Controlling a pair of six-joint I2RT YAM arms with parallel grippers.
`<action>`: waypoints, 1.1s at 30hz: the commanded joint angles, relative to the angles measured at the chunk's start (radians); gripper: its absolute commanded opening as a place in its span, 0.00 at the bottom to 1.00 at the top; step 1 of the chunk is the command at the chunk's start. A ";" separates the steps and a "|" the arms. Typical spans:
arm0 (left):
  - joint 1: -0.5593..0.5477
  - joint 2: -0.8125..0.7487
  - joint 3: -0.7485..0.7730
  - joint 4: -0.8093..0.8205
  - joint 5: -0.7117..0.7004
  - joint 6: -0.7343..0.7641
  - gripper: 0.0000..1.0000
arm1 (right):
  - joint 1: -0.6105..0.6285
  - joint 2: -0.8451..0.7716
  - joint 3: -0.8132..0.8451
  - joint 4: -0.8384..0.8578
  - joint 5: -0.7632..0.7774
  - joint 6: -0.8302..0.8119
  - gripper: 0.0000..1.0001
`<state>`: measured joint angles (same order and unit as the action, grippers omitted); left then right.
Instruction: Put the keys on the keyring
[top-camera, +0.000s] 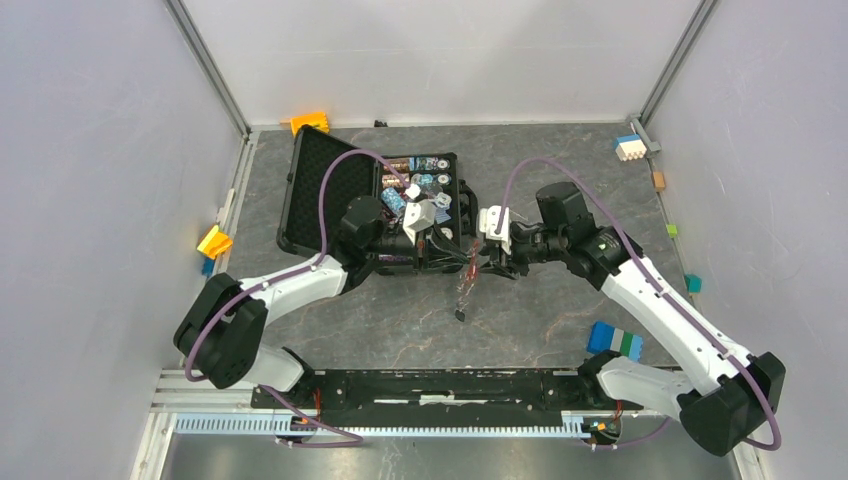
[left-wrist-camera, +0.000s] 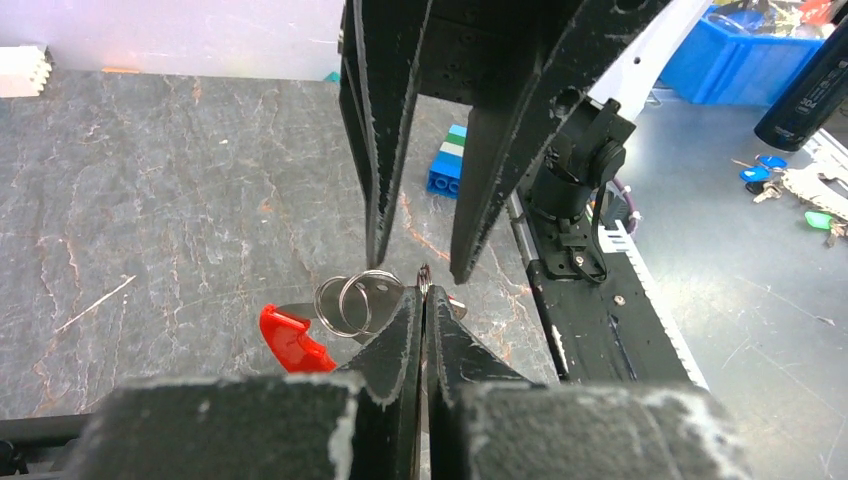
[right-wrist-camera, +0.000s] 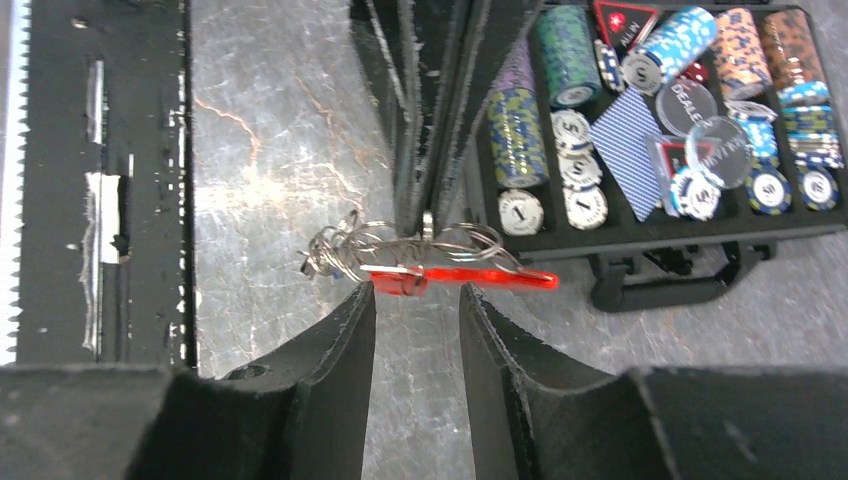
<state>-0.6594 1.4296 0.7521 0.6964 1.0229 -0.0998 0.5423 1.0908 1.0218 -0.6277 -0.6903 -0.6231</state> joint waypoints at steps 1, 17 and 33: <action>0.001 -0.038 -0.005 0.110 0.017 -0.068 0.02 | -0.001 -0.009 -0.018 0.025 -0.116 -0.022 0.42; 0.001 -0.055 -0.016 0.039 0.034 0.017 0.02 | -0.003 0.003 0.015 0.020 -0.076 -0.023 0.26; 0.001 -0.063 -0.020 0.032 0.044 0.027 0.02 | -0.002 0.031 0.019 0.028 -0.083 -0.010 0.02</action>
<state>-0.6586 1.4044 0.7326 0.7036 1.0489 -0.1101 0.5423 1.1175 1.0077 -0.6247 -0.7666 -0.6338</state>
